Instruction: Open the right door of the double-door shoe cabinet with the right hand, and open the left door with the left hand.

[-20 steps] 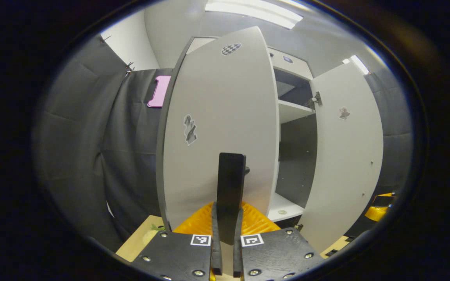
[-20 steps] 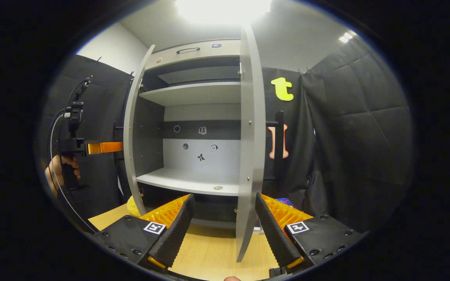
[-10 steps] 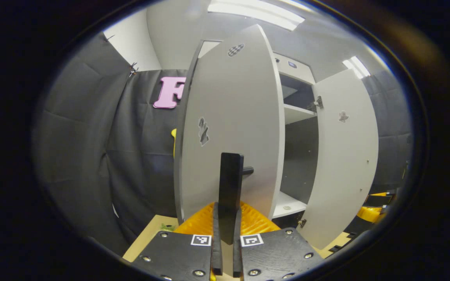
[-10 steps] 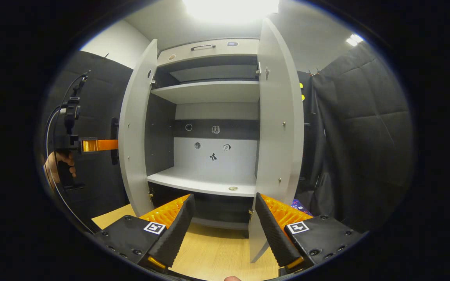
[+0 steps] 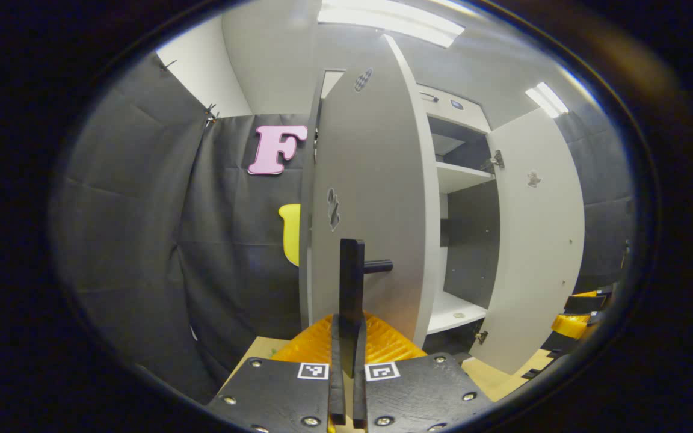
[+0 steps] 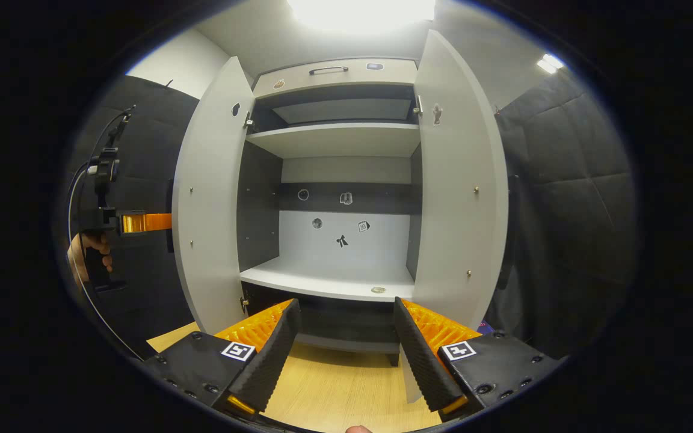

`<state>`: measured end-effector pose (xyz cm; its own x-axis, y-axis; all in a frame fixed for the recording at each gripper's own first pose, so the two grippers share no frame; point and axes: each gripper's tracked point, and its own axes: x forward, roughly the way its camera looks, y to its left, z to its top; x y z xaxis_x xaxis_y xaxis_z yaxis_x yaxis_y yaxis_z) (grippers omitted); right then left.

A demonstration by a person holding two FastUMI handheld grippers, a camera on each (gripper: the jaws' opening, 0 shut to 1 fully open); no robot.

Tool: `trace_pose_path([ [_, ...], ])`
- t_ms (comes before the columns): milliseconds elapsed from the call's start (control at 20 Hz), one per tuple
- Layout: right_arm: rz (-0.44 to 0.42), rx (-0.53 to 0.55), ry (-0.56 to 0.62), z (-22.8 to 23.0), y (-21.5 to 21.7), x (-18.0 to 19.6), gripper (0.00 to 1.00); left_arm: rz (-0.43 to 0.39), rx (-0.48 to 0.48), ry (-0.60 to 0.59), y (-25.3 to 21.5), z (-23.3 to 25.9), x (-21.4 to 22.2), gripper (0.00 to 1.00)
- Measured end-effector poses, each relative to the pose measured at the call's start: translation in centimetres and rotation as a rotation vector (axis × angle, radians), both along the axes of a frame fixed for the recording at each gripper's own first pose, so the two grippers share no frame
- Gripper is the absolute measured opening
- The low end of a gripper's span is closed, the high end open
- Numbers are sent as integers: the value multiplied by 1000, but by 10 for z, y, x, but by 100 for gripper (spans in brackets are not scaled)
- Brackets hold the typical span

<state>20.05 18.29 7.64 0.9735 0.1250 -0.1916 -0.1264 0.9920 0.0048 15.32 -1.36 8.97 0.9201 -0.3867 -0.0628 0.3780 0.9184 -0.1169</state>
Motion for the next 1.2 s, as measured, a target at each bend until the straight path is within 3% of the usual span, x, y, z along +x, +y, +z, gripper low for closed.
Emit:
trace_pose_path([
  [200,8,-7,-4,1,19,1,94,24,19,1,25,-10,7,7],
  [350,-2,-18,-8,1,28,-1,94,97,56,-17,59,-9,18,7],
  [400,-8,-20,-6,0,30,-1,96,114,59,-19,72,-13,21,2],
  [550,-33,-27,-2,2,30,-3,94,39,-49,10,64,-16,14,2],
  [750,-49,-20,-26,14,31,-5,96,49,-62,8,73,-16,9,2],
  [1200,-45,-13,-57,21,-9,-28,96,121,-1,-8,68,-21,-72,2],
])
